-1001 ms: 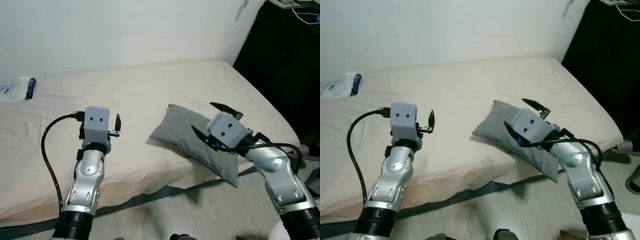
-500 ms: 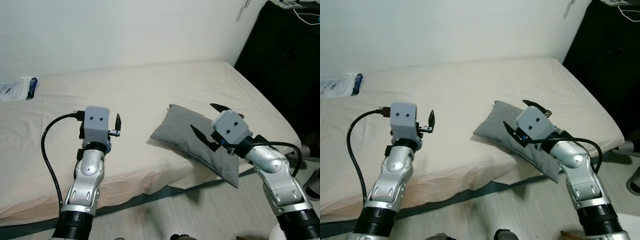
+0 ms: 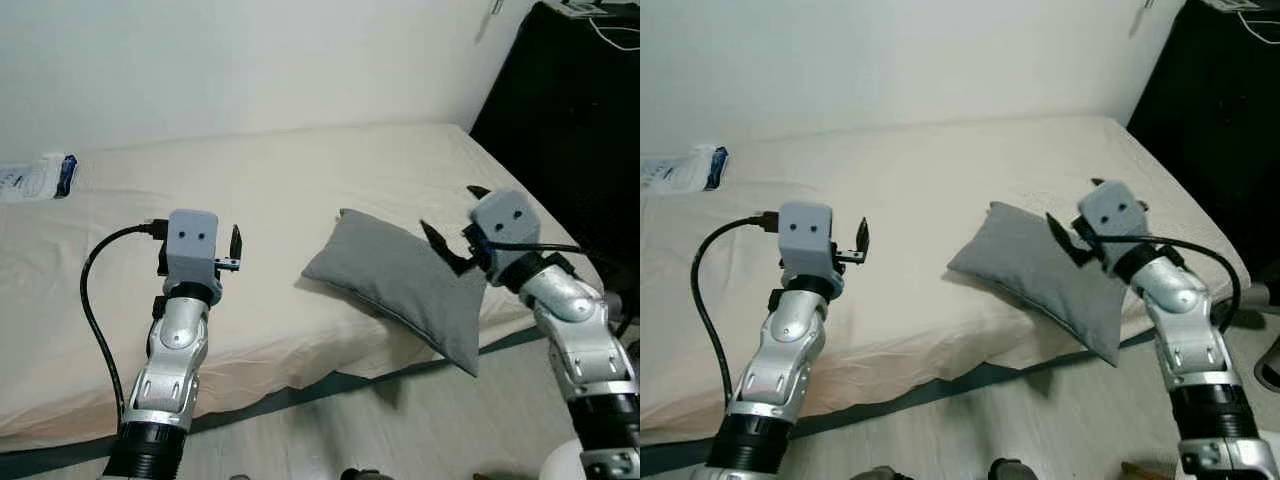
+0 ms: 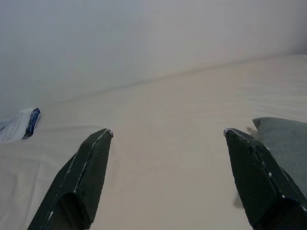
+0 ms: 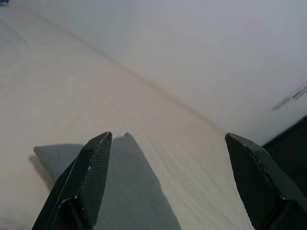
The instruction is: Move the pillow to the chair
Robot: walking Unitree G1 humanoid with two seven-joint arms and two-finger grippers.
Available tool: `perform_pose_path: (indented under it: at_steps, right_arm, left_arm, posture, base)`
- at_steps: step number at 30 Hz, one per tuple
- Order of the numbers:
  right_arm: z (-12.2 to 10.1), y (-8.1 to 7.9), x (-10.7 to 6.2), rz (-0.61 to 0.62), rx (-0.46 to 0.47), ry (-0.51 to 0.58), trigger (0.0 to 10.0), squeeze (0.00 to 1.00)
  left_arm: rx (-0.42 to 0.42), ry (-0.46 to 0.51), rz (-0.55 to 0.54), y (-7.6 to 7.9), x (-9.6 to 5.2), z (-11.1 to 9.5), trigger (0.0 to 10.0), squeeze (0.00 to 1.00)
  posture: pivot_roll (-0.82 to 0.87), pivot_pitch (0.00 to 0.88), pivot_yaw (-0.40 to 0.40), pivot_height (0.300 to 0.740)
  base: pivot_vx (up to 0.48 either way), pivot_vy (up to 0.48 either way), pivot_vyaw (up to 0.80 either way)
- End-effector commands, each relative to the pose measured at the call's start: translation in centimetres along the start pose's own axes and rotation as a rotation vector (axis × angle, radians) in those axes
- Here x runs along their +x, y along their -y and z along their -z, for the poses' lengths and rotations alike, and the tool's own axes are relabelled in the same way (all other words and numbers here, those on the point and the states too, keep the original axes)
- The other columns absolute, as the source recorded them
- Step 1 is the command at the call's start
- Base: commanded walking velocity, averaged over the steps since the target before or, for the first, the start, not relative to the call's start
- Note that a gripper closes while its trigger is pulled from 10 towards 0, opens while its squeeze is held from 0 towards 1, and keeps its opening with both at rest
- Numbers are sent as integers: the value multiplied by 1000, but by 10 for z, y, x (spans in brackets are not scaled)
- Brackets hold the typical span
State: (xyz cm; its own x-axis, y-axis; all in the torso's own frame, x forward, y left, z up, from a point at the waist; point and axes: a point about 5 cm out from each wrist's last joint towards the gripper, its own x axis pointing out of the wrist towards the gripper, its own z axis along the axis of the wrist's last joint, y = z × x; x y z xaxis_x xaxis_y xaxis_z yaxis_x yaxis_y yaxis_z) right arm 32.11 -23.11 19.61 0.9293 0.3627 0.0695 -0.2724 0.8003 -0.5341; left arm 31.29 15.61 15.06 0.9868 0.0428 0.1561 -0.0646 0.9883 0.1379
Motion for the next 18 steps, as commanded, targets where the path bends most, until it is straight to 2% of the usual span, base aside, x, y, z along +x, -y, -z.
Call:
perform_pose_path:
  at_steps: [1, 9, 12, 14, 18]
  right_arm:
    - [7, 5, -4, 24, 8, -17, 10000, 0]
    - [27, 17, -19, 95, 39, -78, 10000, 0]
    - [47, 19, -26, 112, 34, -158, 10000, 0]
    - [50, 18, -27, 111, 29, -171, 10000, 0]
    - [66, -1, -20, 25, -26, -252, 10000, 0]
  left_arm:
    - [-7, -22, -1, 0, -3, 4, 10000, 0]
    - [-4, -26, -7, -3, -5, 4, 10000, 0]
    - [-5, -27, 2, 0, -4, 4, 10000, 0]
    - [-5, -27, 4, 0, -4, 4, 10000, 0]
    - [-5, -22, 6, 0, -2, 2, 10000, 0]
  posture:
    - [13, 125, -31, 740]
    - [13, 126, -29, 740]
    - [12, 125, -27, 740]
    - [12, 125, -27, 740]
    - [19, 123, -23, 740]
  base:
    - [0, 0, 0]
    - [0, 0, 0]
    - [0, 0, 0]
    - [0, 0, 0]
    - [0, 0, 0]
